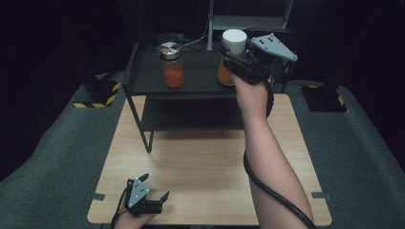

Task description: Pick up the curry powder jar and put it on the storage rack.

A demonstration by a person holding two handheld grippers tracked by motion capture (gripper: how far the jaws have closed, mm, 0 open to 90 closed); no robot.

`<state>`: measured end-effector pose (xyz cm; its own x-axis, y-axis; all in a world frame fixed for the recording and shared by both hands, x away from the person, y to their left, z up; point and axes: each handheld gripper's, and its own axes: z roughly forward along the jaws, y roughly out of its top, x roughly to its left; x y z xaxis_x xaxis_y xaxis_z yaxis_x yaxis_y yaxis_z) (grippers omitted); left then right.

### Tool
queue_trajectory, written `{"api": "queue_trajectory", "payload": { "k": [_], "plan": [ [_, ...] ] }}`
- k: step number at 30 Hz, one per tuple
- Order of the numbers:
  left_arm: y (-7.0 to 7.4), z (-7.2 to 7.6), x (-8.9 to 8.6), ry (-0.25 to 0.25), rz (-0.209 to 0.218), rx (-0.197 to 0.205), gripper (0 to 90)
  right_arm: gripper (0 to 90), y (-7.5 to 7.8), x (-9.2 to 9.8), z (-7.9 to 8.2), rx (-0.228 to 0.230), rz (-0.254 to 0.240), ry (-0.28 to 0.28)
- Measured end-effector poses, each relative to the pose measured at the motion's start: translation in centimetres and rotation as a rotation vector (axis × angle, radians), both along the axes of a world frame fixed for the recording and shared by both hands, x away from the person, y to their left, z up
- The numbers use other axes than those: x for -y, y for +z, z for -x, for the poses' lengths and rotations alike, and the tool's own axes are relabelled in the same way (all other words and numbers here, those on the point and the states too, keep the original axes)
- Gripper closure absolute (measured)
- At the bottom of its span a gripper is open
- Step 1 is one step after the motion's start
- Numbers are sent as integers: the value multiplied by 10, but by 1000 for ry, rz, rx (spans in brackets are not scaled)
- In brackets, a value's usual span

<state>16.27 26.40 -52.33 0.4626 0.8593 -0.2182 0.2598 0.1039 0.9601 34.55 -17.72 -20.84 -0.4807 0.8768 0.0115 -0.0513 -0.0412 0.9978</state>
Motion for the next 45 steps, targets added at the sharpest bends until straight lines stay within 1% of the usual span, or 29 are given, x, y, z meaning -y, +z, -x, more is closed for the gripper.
{"api": "queue_trajectory", "payload": {
  "k": [6, 9, 12, 14, 15, 16, 21, 24, 27, 29, 32, 34, 37, 40, 45],
  "plan": [
    [0, 0, 0, 0, 2, -2, 4, 326, 3, -1, 1, -8, 7, -4],
    [-1, 0, 2, 6, 12, -2, 4, 324, 4, 0, 0, -14, 9, -1],
    [0, 0, 2, 0, -5, 1, 4, 302, 6, 1, 0, -26, 10, 5],
    [0, 0, 2, 1, -1, 1, 4, 283, 6, 1, 0, -29, 15, 6],
    [-1, 0, 2, 5, 10, 1, 4, 270, 7, 1, 0, -32, 13, 7],
    [-1, 0, 2, 5, 14, 0, 4, 225, 6, 0, 1, -34, 9, 3],
    [-1, 0, 2, 2, 6, 3, 4, 182, 8, 1, 3, -40, 3, 6],
    [-1, 0, 2, 2, 12, 0, 4, 142, 9, 1, 5, -39, 11, 8],
    [-1, 0, 2, 4, 16, -4, 4, 103, 10, 1, 7, -42, 8, 6],
    [-1, 0, 2, 2, 8, 0, 4, 46, 11, 1, 9, -48, 8, 1],
    [0, 0, 2, 1, -3, -3, 4, 0, 12, 2, 11, -57, 12, 5],
    [0, 0, 2, 2, -4, -3, 4, 0, 12, 3, 12, -59, 26, 12],
    [0, 0, 3, 2, -4, -3, 4, 0, 11, 5, 16, -62, 32, 14],
    [0, -1, 3, 3, -7, -4, 4, 0, 9, 7, 22, -53, 45, 11],
    [1, 0, 3, 2, -14, -3, 4, 0, 7, 11, 29, -53, 56, 8]
  ]
}}
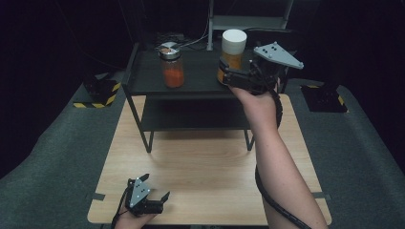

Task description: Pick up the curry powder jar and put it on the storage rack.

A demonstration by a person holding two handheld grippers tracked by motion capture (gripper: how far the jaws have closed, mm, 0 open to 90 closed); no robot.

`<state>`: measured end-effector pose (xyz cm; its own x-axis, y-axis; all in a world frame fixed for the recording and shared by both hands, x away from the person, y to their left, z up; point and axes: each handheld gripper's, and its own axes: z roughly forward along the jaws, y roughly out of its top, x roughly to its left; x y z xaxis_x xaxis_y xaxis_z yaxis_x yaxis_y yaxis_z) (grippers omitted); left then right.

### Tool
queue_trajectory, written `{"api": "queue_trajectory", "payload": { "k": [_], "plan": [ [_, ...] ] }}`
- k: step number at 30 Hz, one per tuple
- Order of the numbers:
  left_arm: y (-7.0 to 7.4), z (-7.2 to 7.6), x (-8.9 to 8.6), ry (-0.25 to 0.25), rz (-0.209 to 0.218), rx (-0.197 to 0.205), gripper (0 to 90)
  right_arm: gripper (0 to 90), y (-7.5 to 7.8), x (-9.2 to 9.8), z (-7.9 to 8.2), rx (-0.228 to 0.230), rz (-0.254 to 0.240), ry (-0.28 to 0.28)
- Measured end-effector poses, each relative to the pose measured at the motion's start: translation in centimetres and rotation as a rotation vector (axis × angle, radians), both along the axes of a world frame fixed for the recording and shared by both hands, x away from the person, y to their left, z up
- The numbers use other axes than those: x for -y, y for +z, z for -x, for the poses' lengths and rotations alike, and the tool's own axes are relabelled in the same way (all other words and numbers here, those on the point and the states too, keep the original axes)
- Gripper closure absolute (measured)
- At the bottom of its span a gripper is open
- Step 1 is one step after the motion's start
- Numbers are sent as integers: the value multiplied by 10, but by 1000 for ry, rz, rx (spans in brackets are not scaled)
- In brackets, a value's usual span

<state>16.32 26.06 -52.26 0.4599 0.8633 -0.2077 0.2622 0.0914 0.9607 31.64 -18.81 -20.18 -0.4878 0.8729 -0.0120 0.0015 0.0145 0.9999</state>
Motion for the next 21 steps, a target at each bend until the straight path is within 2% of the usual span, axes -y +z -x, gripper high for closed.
{"api": "queue_trajectory", "payload": {
  "k": [7, 13, 14, 21],
  "plan": [
    [0, 0, 1, 4, 6, -2, 4, 0, -7, 4, 15, 30, 16, 24],
    [1, -1, 2, -5, -12, -4, 4, 0, -14, 6, 26, 48, 28, 42],
    [2, -2, 1, -8, -26, -7, 4, 0, -17, 6, 28, 52, 29, 46],
    [3, -2, 1, -8, -36, -9, 5, 0, -28, 10, 40, 56, 34, 64]
  ]
}}
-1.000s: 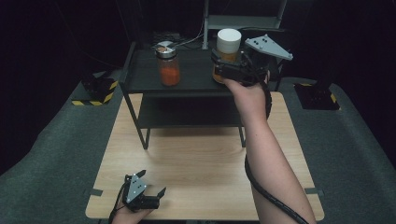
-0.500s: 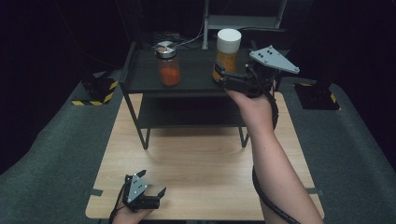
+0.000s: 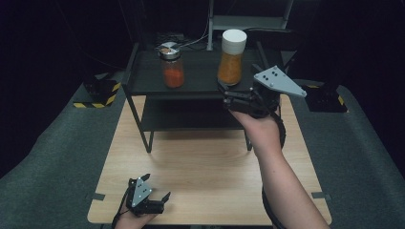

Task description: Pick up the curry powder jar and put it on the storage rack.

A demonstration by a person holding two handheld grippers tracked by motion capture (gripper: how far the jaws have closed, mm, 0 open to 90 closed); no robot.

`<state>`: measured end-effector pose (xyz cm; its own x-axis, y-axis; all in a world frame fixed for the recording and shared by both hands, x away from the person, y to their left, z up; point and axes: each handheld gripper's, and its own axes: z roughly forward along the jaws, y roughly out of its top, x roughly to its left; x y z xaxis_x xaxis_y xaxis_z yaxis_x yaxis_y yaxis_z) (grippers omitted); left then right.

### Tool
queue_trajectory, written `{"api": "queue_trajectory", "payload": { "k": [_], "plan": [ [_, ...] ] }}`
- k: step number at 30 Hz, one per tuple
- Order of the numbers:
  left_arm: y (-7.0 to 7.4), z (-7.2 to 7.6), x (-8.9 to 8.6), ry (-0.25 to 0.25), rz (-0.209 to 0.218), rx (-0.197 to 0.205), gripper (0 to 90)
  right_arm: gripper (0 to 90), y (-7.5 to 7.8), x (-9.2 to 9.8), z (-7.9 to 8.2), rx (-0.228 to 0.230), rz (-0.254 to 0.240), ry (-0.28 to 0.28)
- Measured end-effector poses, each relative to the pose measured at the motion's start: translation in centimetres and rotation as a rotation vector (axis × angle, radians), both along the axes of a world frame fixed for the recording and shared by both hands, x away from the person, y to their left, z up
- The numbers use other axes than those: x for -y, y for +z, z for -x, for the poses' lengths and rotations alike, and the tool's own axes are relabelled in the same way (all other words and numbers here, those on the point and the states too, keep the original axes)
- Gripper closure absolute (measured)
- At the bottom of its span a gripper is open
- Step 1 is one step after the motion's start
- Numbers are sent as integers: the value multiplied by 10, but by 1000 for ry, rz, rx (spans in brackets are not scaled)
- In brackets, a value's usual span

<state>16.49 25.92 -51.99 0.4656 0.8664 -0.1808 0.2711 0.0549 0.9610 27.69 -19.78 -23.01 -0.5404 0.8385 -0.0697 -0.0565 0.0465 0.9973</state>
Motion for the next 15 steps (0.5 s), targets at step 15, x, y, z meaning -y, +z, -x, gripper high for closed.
{"api": "queue_trajectory", "payload": {
  "k": [15],
  "plan": [
    [-1, 0, 0, 4, 18, 1, 5, 0, -24, 6, 15, -2, 22, 19]
  ]
}}
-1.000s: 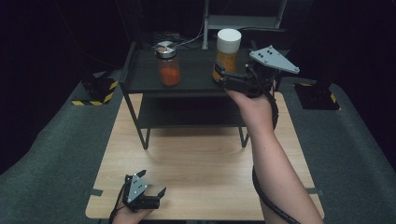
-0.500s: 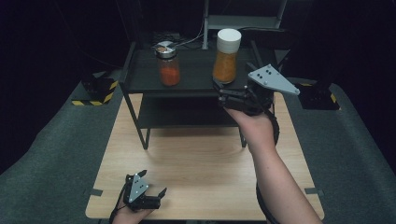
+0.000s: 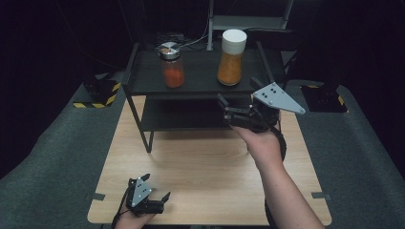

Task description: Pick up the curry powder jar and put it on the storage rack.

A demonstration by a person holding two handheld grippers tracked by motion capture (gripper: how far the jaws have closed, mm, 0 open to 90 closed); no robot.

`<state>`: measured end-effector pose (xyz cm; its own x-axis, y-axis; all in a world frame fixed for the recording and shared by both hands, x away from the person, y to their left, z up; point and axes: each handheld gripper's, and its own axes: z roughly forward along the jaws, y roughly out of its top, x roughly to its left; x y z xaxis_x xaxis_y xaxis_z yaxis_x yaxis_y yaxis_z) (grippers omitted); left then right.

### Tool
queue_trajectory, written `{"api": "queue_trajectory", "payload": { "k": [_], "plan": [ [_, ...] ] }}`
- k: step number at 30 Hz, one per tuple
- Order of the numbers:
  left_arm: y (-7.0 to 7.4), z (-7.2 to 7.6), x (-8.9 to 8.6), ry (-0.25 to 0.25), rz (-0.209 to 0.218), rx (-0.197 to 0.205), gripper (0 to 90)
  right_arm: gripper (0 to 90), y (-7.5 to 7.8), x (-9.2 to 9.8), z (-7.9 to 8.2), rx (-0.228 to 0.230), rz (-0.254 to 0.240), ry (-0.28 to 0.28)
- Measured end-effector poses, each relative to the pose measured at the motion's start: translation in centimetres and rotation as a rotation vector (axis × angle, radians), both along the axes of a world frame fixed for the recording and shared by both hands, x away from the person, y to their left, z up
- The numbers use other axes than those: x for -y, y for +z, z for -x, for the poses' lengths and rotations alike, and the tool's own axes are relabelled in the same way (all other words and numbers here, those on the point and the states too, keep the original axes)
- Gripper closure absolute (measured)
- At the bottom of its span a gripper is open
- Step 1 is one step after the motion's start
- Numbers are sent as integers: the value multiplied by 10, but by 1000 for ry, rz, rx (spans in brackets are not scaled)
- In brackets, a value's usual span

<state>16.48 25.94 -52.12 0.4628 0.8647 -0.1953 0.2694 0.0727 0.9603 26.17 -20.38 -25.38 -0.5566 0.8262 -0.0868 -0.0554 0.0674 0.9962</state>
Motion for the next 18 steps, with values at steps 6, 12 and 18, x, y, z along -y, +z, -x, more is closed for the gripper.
{"api": "queue_trajectory", "payload": {
  "k": [6, 12, 18],
  "plan": [
    [0, 0, 0, -6, -7, 0, 5, 0, -11, 1, 6, 7, 0, 1],
    [0, 0, 0, -4, -4, 1, 5, 0, -19, 3, 13, 3, 17, -2],
    [0, 0, 0, -3, -2, 2, 5, 0, -28, 8, 19, -6, 29, -5]
  ]
}}
